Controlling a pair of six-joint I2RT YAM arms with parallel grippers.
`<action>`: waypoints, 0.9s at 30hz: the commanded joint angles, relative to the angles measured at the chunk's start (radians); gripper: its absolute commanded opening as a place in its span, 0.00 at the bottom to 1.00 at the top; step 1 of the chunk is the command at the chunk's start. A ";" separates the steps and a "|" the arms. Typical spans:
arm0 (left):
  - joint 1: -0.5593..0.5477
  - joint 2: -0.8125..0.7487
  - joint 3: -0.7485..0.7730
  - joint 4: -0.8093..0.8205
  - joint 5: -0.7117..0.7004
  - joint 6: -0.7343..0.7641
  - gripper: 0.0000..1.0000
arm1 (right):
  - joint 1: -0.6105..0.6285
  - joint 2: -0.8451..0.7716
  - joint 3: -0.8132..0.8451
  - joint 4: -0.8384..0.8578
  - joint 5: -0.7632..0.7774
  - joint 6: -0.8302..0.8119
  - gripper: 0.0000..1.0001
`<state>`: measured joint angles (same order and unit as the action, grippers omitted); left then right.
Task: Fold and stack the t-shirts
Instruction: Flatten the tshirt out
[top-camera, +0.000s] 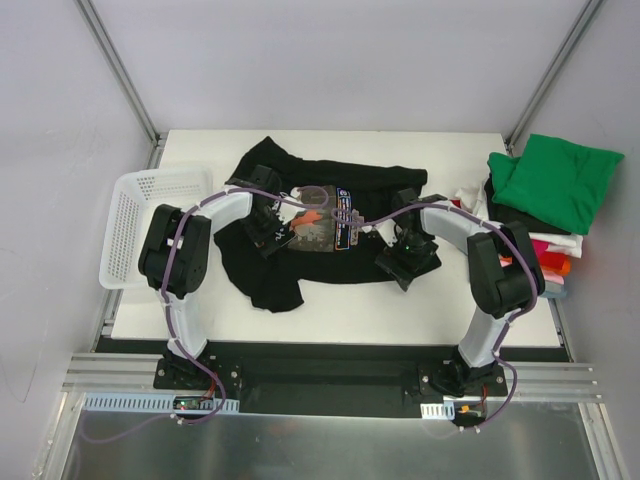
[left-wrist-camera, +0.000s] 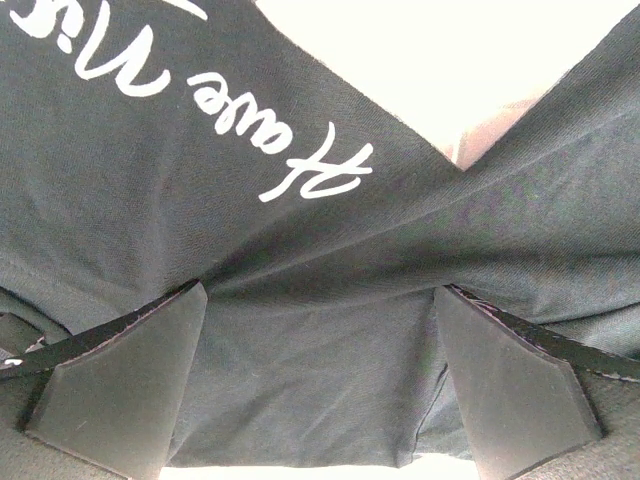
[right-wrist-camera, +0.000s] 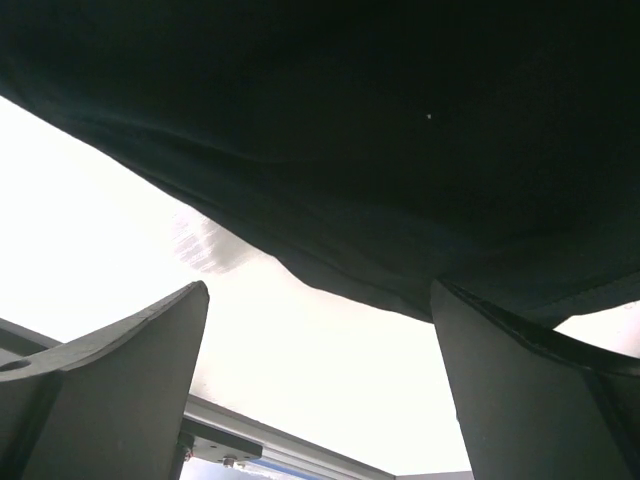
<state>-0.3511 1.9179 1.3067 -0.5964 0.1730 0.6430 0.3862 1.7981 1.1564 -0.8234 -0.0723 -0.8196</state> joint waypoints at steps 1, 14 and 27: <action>0.011 -0.016 0.014 -0.026 0.006 0.014 0.99 | 0.006 -0.045 -0.006 0.009 0.022 0.008 0.96; -0.035 -0.207 0.078 -0.026 0.000 -0.006 0.99 | 0.023 -0.080 0.046 0.089 0.207 0.050 0.97; -0.253 -0.624 -0.317 -0.026 -0.147 -0.058 0.99 | 0.053 -0.161 -0.096 0.203 0.336 0.040 0.97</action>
<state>-0.5869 1.4281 1.0832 -0.5854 0.0719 0.6281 0.4473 1.7222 1.1011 -0.6842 0.1825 -0.7761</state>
